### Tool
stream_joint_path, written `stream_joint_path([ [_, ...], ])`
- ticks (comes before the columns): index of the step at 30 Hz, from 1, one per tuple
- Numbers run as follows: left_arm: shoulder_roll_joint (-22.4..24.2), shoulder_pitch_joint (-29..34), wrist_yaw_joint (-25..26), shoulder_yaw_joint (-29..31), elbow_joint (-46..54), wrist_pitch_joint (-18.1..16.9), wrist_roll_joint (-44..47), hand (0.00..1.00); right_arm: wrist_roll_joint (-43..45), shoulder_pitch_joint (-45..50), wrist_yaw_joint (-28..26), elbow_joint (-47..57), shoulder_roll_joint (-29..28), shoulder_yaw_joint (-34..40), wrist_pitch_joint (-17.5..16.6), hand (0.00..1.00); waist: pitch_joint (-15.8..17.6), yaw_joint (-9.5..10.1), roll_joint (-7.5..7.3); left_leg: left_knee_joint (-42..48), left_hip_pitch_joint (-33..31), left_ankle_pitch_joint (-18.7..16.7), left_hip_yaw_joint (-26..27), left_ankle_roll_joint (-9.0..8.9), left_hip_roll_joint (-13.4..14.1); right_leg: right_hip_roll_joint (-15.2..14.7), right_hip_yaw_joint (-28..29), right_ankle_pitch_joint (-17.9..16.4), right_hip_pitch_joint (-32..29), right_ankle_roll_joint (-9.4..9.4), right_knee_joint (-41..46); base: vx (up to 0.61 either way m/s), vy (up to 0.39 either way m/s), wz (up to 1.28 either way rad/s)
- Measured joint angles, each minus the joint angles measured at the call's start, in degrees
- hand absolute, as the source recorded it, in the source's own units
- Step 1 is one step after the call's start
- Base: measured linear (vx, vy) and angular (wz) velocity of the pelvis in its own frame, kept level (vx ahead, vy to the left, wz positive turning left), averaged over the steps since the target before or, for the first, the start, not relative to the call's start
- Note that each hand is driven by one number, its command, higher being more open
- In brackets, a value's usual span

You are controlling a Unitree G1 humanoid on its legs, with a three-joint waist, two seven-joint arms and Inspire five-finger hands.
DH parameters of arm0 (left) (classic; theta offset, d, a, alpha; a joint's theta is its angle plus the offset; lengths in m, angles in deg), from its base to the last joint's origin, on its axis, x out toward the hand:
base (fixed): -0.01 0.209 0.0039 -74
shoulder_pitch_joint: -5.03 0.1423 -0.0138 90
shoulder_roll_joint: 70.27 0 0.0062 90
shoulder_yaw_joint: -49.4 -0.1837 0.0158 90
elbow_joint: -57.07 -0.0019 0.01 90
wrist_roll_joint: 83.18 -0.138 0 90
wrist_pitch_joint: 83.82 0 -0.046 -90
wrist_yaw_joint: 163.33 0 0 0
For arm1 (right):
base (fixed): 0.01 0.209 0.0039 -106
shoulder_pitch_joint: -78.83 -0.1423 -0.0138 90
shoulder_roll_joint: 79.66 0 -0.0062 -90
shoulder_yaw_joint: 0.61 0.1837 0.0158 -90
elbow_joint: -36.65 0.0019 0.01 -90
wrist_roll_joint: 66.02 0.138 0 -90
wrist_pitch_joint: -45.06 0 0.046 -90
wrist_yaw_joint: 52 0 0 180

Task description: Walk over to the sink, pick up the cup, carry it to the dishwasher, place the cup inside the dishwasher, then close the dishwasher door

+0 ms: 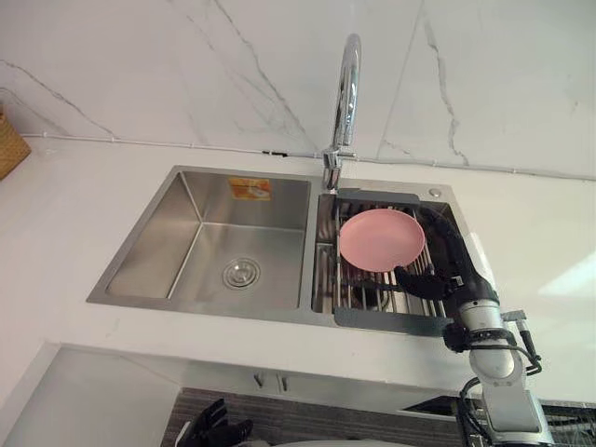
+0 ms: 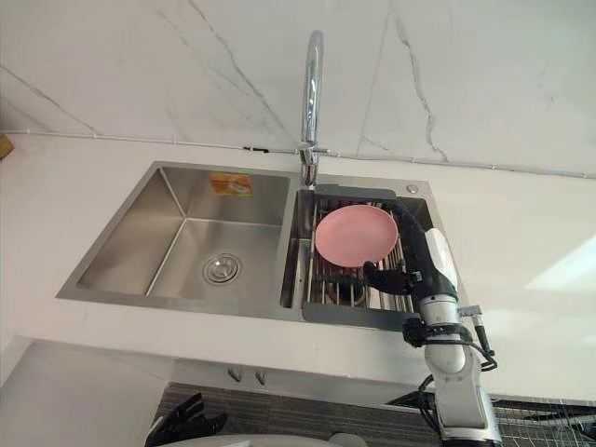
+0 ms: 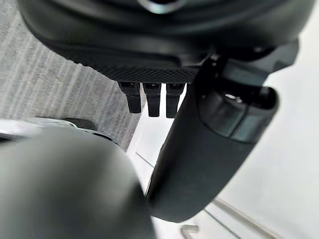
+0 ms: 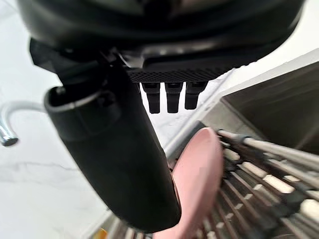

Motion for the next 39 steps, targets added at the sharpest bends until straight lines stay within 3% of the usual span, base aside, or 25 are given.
stream_joint_path([
  [9, -0.3, 0.3, 0.0, -0.5, -0.1, 0.0, -0.2, 0.9, -11.7, -2.6, 0.6, -4.3, 2.8, 0.2, 0.0, 0.9, 0.5, -0.32, 0.23, -1.0, -0.6, 1.4, -0.7, 0.26, -0.4, -0.1, -0.7, 1.2, -0.2, -0.1, -1.0, -0.03, -0.001, 0.03],
  [17, -0.7, -0.5, -0.1, -1.1, 0.0, 0.4, -0.2, 0.9, -21.0, -6.9, 7.7, -10.2, 4.5, 0.2, -1.0, 0.9, 2.0, -0.11, 0.42, -0.5, -1.3, 1.7, -2.1, 0.45, -0.9, -0.2, -1.8, 1.5, 0.3, -0.05, -1.5, -0.01, 0.005, 0.07],
  [24, -0.5, -0.6, -0.1, -1.5, 0.1, 0.3, -0.2, 0.9, -22.4, -7.3, 11.2, -11.3, 4.5, -0.4, -3.0, 0.9, 2.4, 0.21, 0.54, -0.5, -2.1, 2.0, -3.4, 0.48, -1.1, -0.4, -3.2, 1.5, 0.3, -0.05, -1.5, -0.01, -0.003, 0.1],
  [28, -0.9, -1.3, 0.2, -1.5, -2.1, -4.4, -0.2, 0.9, -23.3, -10.2, 15.3, -15.5, 4.3, -3.8, -3.2, 0.9, 3.5, 0.48, -0.12, -0.5, -2.5, 2.4, -4.1, 0.45, -1.2, -0.5, -3.6, 1.5, 0.1, -0.14, -1.4, -0.04, -0.003, 0.09],
  [32, -1.0, -1.8, 0.2, -1.6, -3.2, -5.5, -0.2, 0.9, -23.6, -11.3, 17.4, -15.9, 3.1, -5.5, -4.0, 0.9, 3.6, 0.86, -0.3, -0.4, -2.5, 2.5, -4.2, 0.44, -1.2, -0.5, -3.6, 1.5, 0.1, -0.16, -1.1, -0.01, -0.001, 0.01],
  [33, -1.1, -2.2, 0.2, -1.6, -3.8, -5.7, -0.2, 0.9, -23.8, -11.5, 17.2, -15.9, 3.0, -5.7, -4.0, 0.3, 3.7, 0.97, -0.41, -0.4, -2.5, 2.5, -4.2, 0.44, -1.2, -0.5, -3.6, 1.5, 0.1, -0.19, -1.1, 0.0, 0.0, 0.0],
  [39, -2.4, -3.6, 0.0, -1.5, -4.1, -6.3, -0.2, 0.9, -25.7, -15.0, 15.1, -18.1, 1.8, -8.0, -2.7, 0.3, 5.2, 1.75, -2.42, 0.3, -3.3, 2.5, -5.1, 0.42, -1.3, -0.6, -4.2, 1.3, -0.3, -0.53, -0.5, -0.03, -0.003, 0.05],
])
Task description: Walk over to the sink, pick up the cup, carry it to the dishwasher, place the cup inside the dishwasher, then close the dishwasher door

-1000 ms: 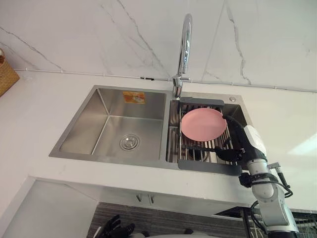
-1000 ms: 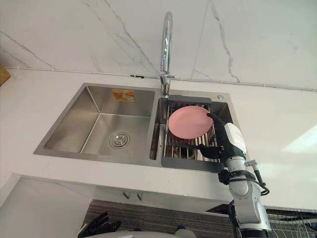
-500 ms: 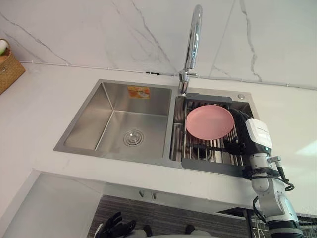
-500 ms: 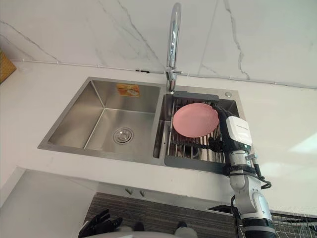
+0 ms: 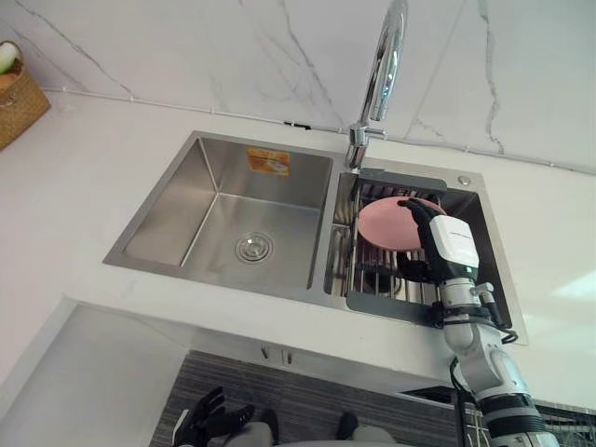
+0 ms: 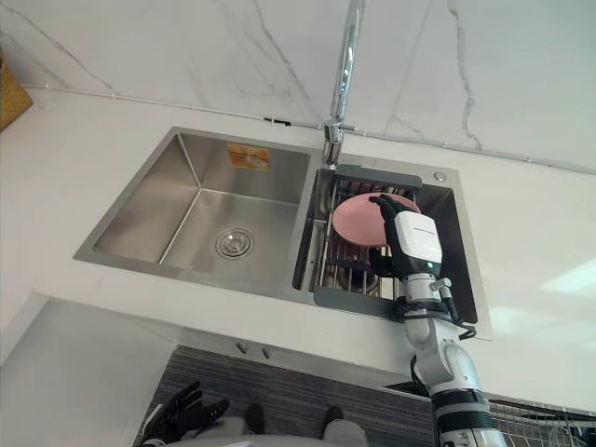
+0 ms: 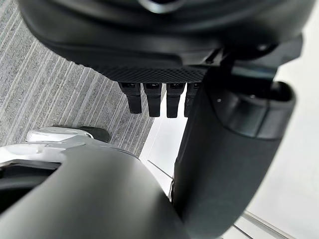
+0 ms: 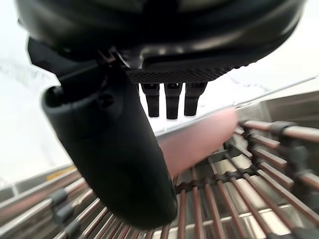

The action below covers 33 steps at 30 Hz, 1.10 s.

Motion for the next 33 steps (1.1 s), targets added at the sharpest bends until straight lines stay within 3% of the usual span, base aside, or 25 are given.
stream_joint_path([
  [5, -0.2, -0.3, -0.3, 0.0, 0.0, 0.0, 0.0, 0.9, 0.3, -3.5, -0.8, -1.9, -0.7, -1.8, 1.6, 0.3, 0.2, 0.48, -0.41, 0.2, -0.5, 0.0, -0.8, 0.01, -0.2, -0.1, -0.4, 0.0, 0.0, -0.04, 0.0, 0.0, 0.004, 0.08],
  [16, -0.3, -0.1, -0.5, 0.5, 0.4, -1.3, -0.1, 0.9, 3.0, -2.0, 1.0, 1.6, -1.7, -1.7, 0.7, 0.3, 0.6, 1.14, -1.31, 0.1, 0.4, -0.3, 0.2, -0.11, 0.3, 0.1, 1.2, -0.1, 0.3, -0.18, 0.2, 0.0, 0.002, -0.04],
  [27, -0.3, 1.1, 0.1, 0.5, 0.2, -3.0, -2.2, 0.9, 7.1, 10.4, -0.4, 17.7, -4.1, 3.6, -5.7, 0.3, 0.0, -0.94, -1.29, -0.3, 2.4, -0.8, 3.2, -0.15, 0.8, 0.5, 4.4, 0.0, 0.3, -0.11, 0.6, -0.01, 0.011, -0.15],
  [33, 0.0, 2.4, 0.2, 0.6, -1.1, -3.6, -3.3, 0.9, 8.7, 15.5, -0.3, 22.4, -4.5, 10.6, -8.1, 0.3, -2.6, -2.16, -0.64, -1.0, 2.9, -0.6, 3.1, -0.2, 0.8, 0.7, 4.5, 0.0, 0.8, -0.08, 0.3, 0.0, 0.0, -0.01],
])
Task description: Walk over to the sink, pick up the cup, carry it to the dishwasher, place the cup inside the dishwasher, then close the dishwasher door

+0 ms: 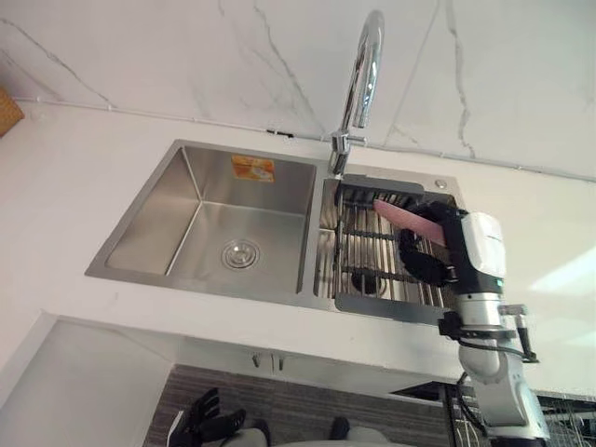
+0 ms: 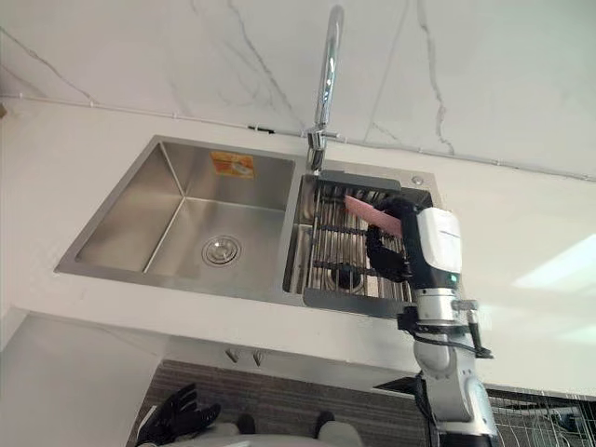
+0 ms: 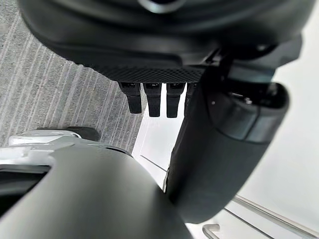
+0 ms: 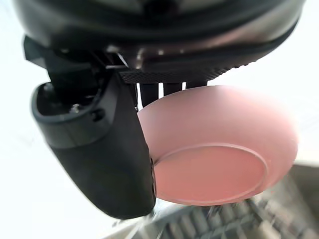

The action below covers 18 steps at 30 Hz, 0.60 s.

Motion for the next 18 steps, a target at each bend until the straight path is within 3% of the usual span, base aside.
stream_joint_path([
  [3, 1.0, 0.5, 0.0, 0.8, -0.3, -1.5, -0.8, 0.9, 0.6, 0.4, 0.2, 2.4, -1.5, 1.9, 0.0, 0.3, 0.2, -0.53, 0.44, 4.4, -0.5, -2.3, 1.1, -0.28, 1.2, 1.0, 3.7, -0.2, 0.2, -0.26, 0.6, -0.02, -0.001, -0.28],
  [5, 2.9, 0.8, 0.8, 3.0, -0.1, -2.6, -0.8, 0.9, 1.0, 1.2, 0.2, 6.2, -2.1, 1.9, -0.8, 0.3, 0.3, 0.1, 2.29, 12.6, -2.5, -7.4, 4.1, -0.72, 3.9, 3.2, 7.7, -1.0, -1.2, -0.53, 3.0, -0.09, 0.002, -0.75],
  [6, 3.1, 0.9, 1.0, 3.0, -0.1, -2.7, -0.9, 0.9, 1.1, 1.9, 0.2, 7.4, -2.2, 2.0, -1.2, 0.3, 0.0, 0.04, 2.68, 13.7, -3.0, -8.2, 4.5, -0.83, 4.4, 3.6, 8.4, -1.2, -1.6, -0.6, 3.5, -0.08, -0.002, -0.69],
  [9, 2.9, 1.1, 1.1, 2.2, -0.2, -2.9, -1.1, 0.9, 1.5, 3.6, 3.3, 10.2, -2.9, 2.3, -3.5, 0.3, 0.1, -1.6, 2.6, 14.0, -2.9, -8.4, 5.9, -0.86, 4.4, 4.1, 11.8, -1.1, -4.4, -0.54, 5.5, -0.08, 0.01, -0.54],
  [13, 2.9, 1.1, 1.3, 2.0, 0.0, -2.5, -0.8, 0.9, 1.4, 5.1, 5.8, 10.4, -4.3, 3.8, -3.4, 0.3, 0.4, -2.43, 2.34, 13.3, -2.7, -8.5, 8.6, -0.65, 3.7, 4.2, 15.8, -0.1, -7.3, -0.19, 6.2, -0.09, 0.04, -0.66],
  [16, 3.1, 1.0, 1.9, 1.9, 0.3, -1.2, 1.4, 0.9, 1.4, 6.5, 6.9, 10.5, -6.0, 4.8, -3.1, 0.3, 0.6, -2.37, 2.58, 13.0, -2.1, -8.1, 13.2, 0.66, 4.9, 2.4, 10.6, -1.8, -8.2, -3.55, 6.2, -0.09, 0.052, -0.72],
  [18, 3.1, 0.8, 2.4, 2.0, 0.2, -0.7, 3.8, 0.9, 1.4, 6.6, 7.5, 10.9, -6.4, 4.8, -3.1, 0.3, 0.7, -2.23, 2.41, 10.9, -1.5, -7.4, 16.6, 0.6, 5.6, -0.4, 5.1, -3.4, -11.4, -4.01, 16.0, -0.11, 0.019, -0.73],
])
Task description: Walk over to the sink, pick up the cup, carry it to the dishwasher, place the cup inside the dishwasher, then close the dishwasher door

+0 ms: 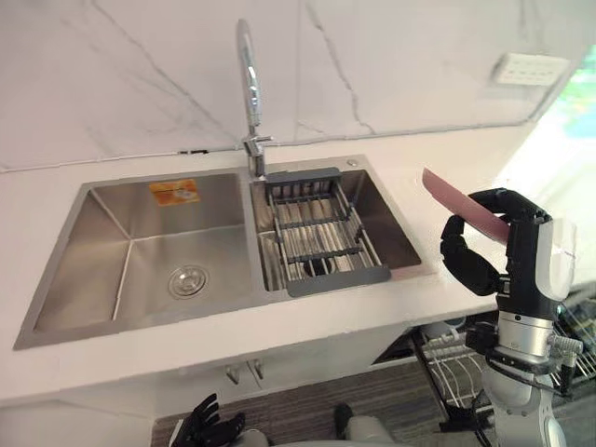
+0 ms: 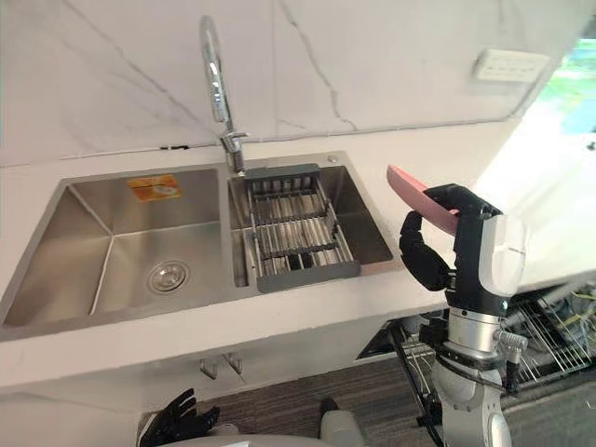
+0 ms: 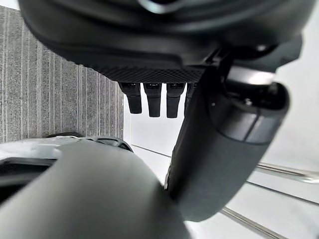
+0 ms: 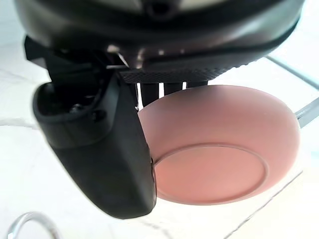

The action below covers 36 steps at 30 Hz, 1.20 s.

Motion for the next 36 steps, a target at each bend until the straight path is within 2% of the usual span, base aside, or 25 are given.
stream_joint_path([
  [2, -0.2, -0.1, 0.2, -0.1, -0.4, 0.4, 1.3, 0.9, 0.0, 0.5, 1.7, 0.0, -0.3, 0.0, 0.5, 0.3, -0.3, -0.29, -0.01, -1.3, 0.5, 0.1, 0.9, -0.42, 0.0, -0.6, -1.8, -0.7, 1.5, 0.56, 0.8, -0.03, -0.012, -0.38],
  [3, -0.4, -0.3, 0.2, 0.0, -0.7, 0.5, 1.4, 0.9, 0.0, 0.8, 2.4, 0.0, -0.3, 0.1, 0.8, 0.3, -0.8, -0.41, -0.66, -1.4, 0.5, 0.1, 1.0, -0.61, 0.0, -0.6, -2.2, -1.1, 3.1, 1.02, -1.1, 0.05, -0.091, -0.24],
  [4, -1.2, -0.6, 0.1, 0.1, -1.1, 0.8, 1.4, 0.9, 0.0, 1.1, 3.2, -0.9, -0.3, 0.4, 1.4, 0.3, -1.0, -0.33, -1.15, -1.7, 0.7, 0.6, 1.0, -1.84, -0.2, -0.4, -2.6, -1.3, 5.8, 3.1, -7.3, 0.07, -0.132, -0.16],
  [5, -1.2, -0.9, 0.1, 0.2, -1.6, 1.6, 1.4, 0.9, 0.0, 0.8, 3.3, -2.8, -0.2, 1.5, 1.7, 0.3, -1.1, -0.36, -0.83, -2.1, 0.9, 1.4, 0.4, -2.37, 0.0, 0.6, -2.5, 0.2, 7.4, 4.07, -11.3, 0.08, -0.135, -0.2],
  [8, -0.9, -0.4, 0.0, 0.4, -2.1, 1.9, 1.4, 0.9, 0.3, 1.0, 3.0, -7.5, -0.2, 3.8, 4.0, 0.3, -1.5, -0.26, -0.5, -4.7, 1.4, 2.9, -1.8, -3.28, 0.1, 2.5, -1.8, 2.7, 8.9, 3.34, -16.0, 0.05, -0.085, -0.19],
  [13, -0.4, -0.2, 0.1, 0.9, -1.8, 2.3, 1.3, 0.9, 1.8, 1.5, 2.1, -8.3, -1.0, 4.6, 5.3, 0.3, -1.2, -0.22, -0.2, -6.3, 1.2, 3.4, -1.6, -3.76, 0.8, 3.8, -0.1, 4.4, 8.4, 2.79, -18.9, 0.03, -0.063, -0.26],
  [16, -0.4, -1.9, 0.0, 0.0, -1.3, 2.4, 2.1, 0.9, 2.5, 0.5, 2.5, -8.6, -1.0, 4.4, 6.2, 0.3, -0.1, -0.1, 0.12, -5.7, -2.2, 3.5, -0.8, -3.59, 0.7, 3.6, 0.8, 4.4, 4.2, 2.83, -17.3, -0.03, -0.008, -0.12],
  [23, -0.4, -10.9, 1.3, -4.2, 0.4, 2.5, 6.4, 0.9, 5.2, -9.6, 14.3, -13.4, -0.5, 3.4, 11.3, 0.3, 8.3, 0.47, 0.35, -2.7, -10.7, 3.9, 0.0, -2.69, 0.5, 2.9, 2.3, 5.2, -5.3, 2.96, -13.6, -0.07, 0.006, -0.06],
  [28, 0.9, -16.1, 1.7, -7.1, 1.4, 2.1, 7.7, 0.9, 14.6, -13.8, 21.6, -17.3, 1.1, 6.5, 16.7, 0.3, 12.6, 1.2, 1.06, -0.2, -15.2, 3.7, 0.3, -2.29, 1.0, 2.8, 2.9, 5.4, -10.4, 2.84, -10.8, -0.04, 0.0, -0.05],
  [31, 1.9, -18.2, 2.7, -7.7, 1.6, 1.2, 9.0, 0.9, 19.7, -13.3, 23.0, -23.7, 1.3, 8.6, 19.9, 0.3, 15.1, 1.37, 2.05, 0.0, -15.8, 3.6, 0.3, -2.23, 1.0, 2.8, 3.1, 5.4, -11.3, 2.82, -10.1, 0.0, 0.0, 0.0],
  [33, 2.5, -18.8, 2.8, -8.3, 1.8, 1.0, 9.3, 0.9, 21.8, -12.7, 24.3, -23.8, 0.6, 8.3, 19.1, 0.3, 15.8, 1.38, 2.9, 0.1, -16.6, 3.6, 0.3, -2.14, 0.9, 2.8, 3.3, 5.3, -12.4, 2.77, -9.5, -0.02, -0.004, -0.04],
  [36, 3.0, -19.4, 3.6, -8.8, 2.6, 1.2, 9.7, 0.9, 25.2, -12.5, 25.2, -23.6, 0.5, 9.2, 15.4, 0.3, 16.2, 1.44, 2.86, 0.5, -17.2, 3.5, 0.2, -2.11, 1.1, 2.9, 3.6, 5.3, -13.0, 2.76, -9.0, 0.0, -0.001, 0.01],
])
